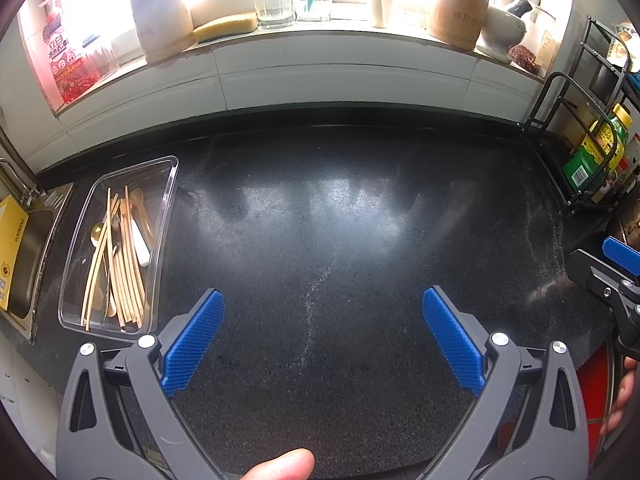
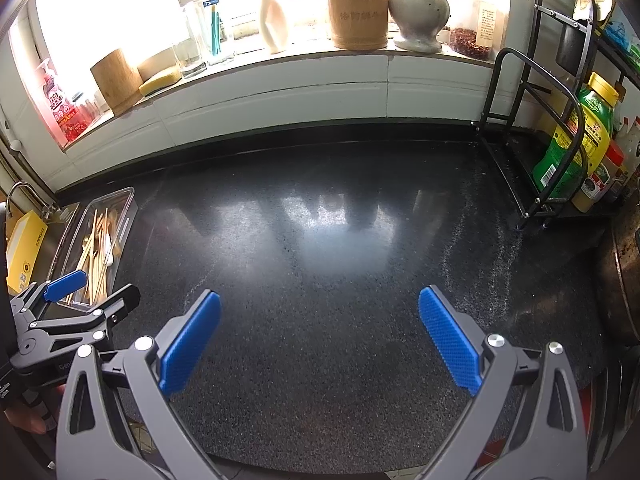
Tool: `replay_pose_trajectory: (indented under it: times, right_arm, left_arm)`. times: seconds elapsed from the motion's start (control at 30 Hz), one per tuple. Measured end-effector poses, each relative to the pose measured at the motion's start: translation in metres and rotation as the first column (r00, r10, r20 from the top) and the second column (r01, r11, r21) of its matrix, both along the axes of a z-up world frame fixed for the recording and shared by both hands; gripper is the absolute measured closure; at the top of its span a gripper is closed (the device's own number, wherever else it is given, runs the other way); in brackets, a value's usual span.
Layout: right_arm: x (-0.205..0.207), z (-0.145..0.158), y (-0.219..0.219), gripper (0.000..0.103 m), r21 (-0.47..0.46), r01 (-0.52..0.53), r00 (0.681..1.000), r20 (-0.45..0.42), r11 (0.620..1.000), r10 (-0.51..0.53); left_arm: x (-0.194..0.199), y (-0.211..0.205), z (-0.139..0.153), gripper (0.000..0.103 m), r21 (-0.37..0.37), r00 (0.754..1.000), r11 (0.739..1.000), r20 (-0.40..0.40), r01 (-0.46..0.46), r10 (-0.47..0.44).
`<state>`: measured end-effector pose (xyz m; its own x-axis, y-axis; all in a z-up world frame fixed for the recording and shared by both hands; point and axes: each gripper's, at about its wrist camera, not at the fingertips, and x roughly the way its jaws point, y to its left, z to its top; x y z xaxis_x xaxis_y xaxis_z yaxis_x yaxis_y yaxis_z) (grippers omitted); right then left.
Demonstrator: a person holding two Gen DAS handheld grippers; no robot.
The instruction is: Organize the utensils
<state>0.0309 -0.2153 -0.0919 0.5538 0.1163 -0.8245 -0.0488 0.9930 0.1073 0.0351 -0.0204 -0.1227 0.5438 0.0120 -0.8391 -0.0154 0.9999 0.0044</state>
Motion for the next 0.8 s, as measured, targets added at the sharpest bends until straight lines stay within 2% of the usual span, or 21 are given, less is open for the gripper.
replay_pose_trajectory:
  times: [0.8]
  right_arm:
    - [0.0061, -0.0025, 0.0006, 0.007, 0.001, 0.002, 1.000, -0.005, 1.000, -0.002]
  left_arm:
    - [0.0106, 0.0036, -0.0048, 0.006, -0.002, 1.000, 1.000, -0.014, 0.004, -0.004]
